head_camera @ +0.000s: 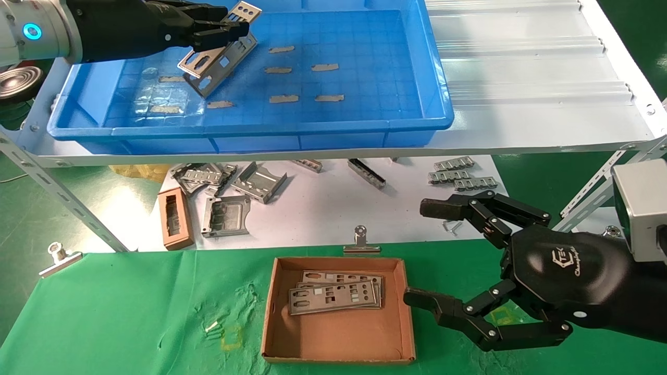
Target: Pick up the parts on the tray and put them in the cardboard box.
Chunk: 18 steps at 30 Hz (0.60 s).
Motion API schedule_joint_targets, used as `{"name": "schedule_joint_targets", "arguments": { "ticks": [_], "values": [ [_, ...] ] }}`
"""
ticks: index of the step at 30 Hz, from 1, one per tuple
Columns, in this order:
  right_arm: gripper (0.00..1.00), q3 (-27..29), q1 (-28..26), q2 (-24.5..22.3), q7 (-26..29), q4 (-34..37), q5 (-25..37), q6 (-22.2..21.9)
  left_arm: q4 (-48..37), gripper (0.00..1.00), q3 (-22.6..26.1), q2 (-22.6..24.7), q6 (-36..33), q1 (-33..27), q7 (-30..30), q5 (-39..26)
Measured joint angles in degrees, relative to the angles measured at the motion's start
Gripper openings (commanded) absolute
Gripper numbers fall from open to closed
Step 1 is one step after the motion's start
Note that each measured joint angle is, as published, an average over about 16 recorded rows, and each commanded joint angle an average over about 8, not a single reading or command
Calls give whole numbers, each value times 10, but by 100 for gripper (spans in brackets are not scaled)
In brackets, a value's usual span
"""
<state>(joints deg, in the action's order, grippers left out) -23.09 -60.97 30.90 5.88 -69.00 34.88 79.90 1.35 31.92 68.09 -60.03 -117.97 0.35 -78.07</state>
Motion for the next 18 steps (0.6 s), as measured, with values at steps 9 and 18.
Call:
{"name": "schedule_joint_targets", "arguments": {
  "ticks": [9,18],
  "values": [
    [100,0,0,0,0,0,0,0,0,0,-6,-5,-25,0,11,9],
    [100,0,0,0,0,0,0,0,14,0,-20,-33,-139,-6,33,32]
  ]
}}
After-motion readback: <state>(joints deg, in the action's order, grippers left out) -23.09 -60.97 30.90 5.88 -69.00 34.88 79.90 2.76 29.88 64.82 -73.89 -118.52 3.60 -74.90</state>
